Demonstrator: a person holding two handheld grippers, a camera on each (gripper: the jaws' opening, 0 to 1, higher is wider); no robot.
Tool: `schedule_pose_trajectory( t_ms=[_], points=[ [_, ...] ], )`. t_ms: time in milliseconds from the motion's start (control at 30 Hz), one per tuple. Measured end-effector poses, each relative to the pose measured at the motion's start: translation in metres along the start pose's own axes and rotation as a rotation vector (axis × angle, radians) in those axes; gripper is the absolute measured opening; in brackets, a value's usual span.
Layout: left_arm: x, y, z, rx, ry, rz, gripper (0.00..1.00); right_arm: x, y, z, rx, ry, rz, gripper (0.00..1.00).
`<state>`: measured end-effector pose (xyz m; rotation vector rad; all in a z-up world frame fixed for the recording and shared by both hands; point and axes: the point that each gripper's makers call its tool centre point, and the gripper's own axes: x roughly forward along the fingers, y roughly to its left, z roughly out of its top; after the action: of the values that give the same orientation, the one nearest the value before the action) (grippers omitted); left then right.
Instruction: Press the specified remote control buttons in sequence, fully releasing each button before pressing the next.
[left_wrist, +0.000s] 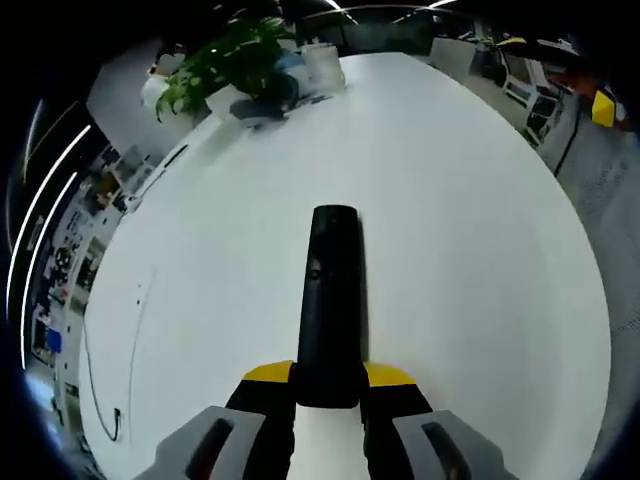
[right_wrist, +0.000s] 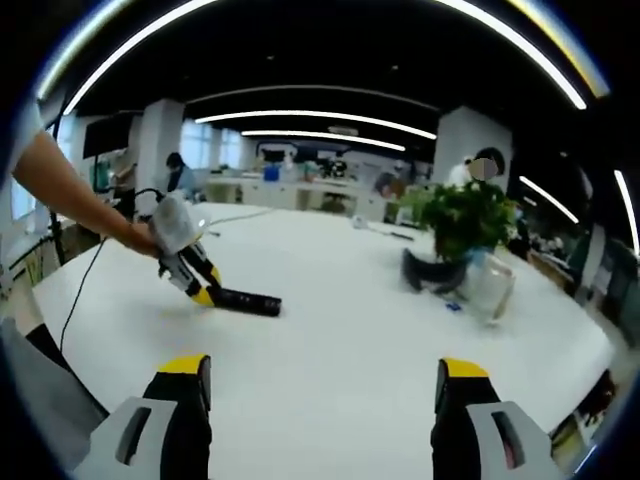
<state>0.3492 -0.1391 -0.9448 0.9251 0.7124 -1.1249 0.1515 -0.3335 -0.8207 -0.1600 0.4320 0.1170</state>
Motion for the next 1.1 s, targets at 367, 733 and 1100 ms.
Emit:
schedule_pose_trajectory(
  t_ms=[367, 733, 1100],
  points=[
    [0.005, 0.011, 0.0, 0.0, -0.001, -0.08, 0.24, 0.0, 0.001, -0.004, -0.006, 0.021, -0.003, 0.91],
    [0.009, 0.018, 0.006, 0.015, -0.022, -0.066, 0.24, 0.0, 0.002, -0.005, -0.009, 0.03, 0.003, 0.9],
    [0.005, 0.033, 0.011, -0.022, -0.012, -0.059, 0.23, 0.001, 0.002, -0.007, -0.016, 0.043, 0.002, 0.89]
  ],
)
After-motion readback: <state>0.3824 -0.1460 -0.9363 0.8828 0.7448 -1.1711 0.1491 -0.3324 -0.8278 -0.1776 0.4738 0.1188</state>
